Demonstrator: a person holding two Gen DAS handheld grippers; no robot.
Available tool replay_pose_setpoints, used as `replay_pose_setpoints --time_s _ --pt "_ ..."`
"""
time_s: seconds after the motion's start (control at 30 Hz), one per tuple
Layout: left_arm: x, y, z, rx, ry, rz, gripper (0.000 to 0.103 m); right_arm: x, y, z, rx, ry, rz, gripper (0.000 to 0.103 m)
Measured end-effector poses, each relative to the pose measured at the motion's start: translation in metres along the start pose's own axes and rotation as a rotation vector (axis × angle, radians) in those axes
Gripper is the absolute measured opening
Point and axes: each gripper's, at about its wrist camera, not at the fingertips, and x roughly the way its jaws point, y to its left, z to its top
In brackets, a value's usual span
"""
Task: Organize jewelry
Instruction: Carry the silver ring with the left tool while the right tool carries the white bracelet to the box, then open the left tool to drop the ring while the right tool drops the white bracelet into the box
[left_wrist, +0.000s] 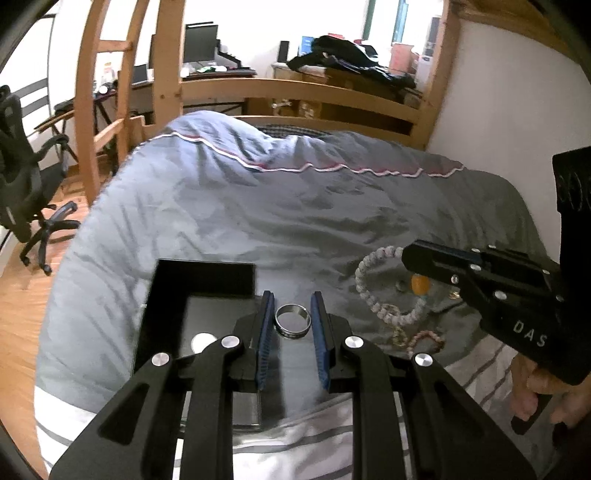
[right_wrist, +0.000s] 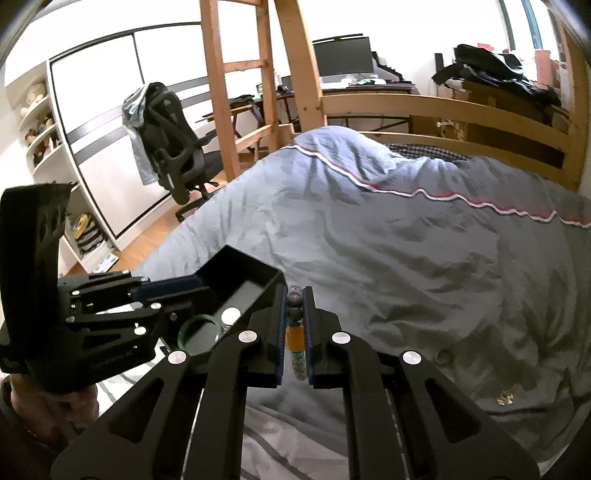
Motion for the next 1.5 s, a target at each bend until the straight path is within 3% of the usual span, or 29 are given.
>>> replay_pose_setpoints --time_s 0.33,0.9,1.5 --pt "-0.004 0.036 -0.001 -0.04 0.015 0.044 0.02 0.025 0.034 0.013 -0.04 0.013 0.04 0.009" --pt "0.015 0.08 -0.013 -0.098 0.151 0.106 0.02 0.07 0.079 0.017 -0.079 0.058 0.105 0.009" --pt "0.013 0.09 -0.015 -0.137 0.149 0.149 0.022 0.092 0.094 0.006 -0.08 0.13 0.152 0.01"
